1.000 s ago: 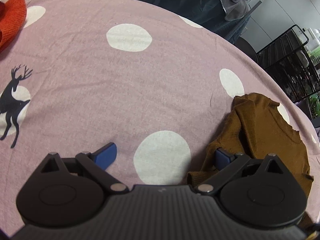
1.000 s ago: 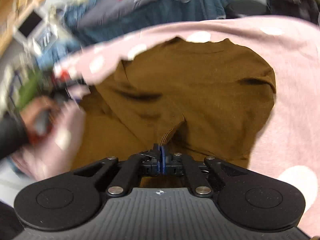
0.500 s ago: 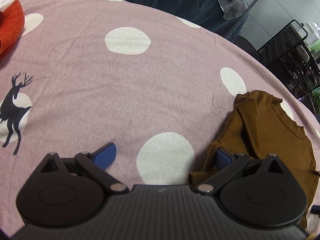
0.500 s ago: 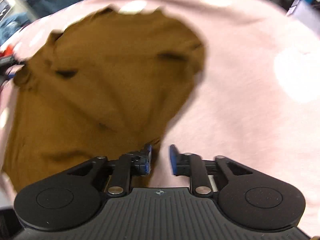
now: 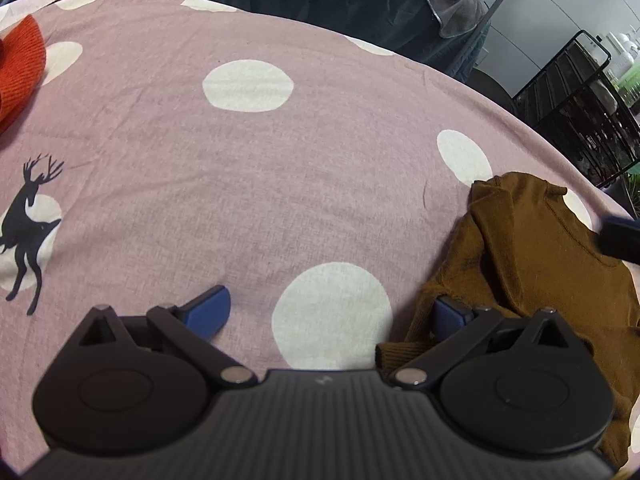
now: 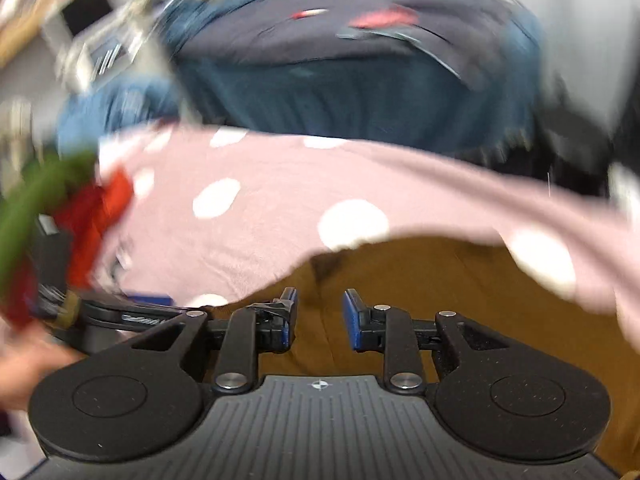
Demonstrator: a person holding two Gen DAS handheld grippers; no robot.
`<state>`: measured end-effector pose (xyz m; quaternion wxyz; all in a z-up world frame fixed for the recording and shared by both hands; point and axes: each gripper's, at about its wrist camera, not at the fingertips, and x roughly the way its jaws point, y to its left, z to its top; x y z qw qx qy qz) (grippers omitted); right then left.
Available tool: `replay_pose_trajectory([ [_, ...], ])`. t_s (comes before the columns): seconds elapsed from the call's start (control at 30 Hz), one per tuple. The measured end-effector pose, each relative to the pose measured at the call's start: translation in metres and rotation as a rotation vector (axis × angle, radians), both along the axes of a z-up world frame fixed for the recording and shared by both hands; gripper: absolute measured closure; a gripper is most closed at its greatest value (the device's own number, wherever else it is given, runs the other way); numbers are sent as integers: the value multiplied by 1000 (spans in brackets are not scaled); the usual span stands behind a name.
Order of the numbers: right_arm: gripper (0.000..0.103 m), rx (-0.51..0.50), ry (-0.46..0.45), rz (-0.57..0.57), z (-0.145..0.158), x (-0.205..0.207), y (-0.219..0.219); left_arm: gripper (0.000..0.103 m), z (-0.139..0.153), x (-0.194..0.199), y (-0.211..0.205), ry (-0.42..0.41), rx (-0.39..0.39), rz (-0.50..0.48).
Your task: Fold small clothes
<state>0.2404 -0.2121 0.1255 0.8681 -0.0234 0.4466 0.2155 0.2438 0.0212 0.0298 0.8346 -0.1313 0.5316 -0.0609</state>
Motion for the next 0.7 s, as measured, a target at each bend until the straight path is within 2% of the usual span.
replay_pose_trajectory([
  [0.03,57,-78,-40,72,-6,2,24,0,0,-1,0,-5,-2,0],
  [0.1,46,-224,-72,217,-26,8,62,1,0,-4,2,-17,-13,-2],
  [0.13,44,-298,-87,263,-36,13,73,1,-1,-5,2,-15,7,3],
  [0.17,51,-360,-117,277,-45,12,83,0,-2,-6,2,-29,5,-16],
  [0.23,37,-475,-154,256,-61,13,85,0,-2,-9,3,-45,3,-20],
  [0.27,37,-489,-135,249,-68,21,86,0,-3,-10,3,-53,1,-19],
  [0.33,51,-439,-92,235,-75,34,75,0,-3,-12,5,-60,-7,-21],
  [0.37,76,-438,-97,226,-77,40,70,0,-3,-12,8,-61,-17,-19],
  [0.4,93,-460,-106,203,-80,46,68,0,-3,-13,10,-62,-32,-13],
  [0.43,93,-470,-112,174,-79,52,62,0,-3,-13,14,-62,-52,-3],
  [0.6,90,-446,-108,-81,-59,97,22,0,-3,-8,25,-44,-123,34],
  [0.67,66,-455,-152,-207,-49,107,6,0,-3,-7,24,-38,-117,33],
  [0.7,61,-427,-148,-240,-43,110,-1,0,-3,-6,23,-36,-114,35],
])
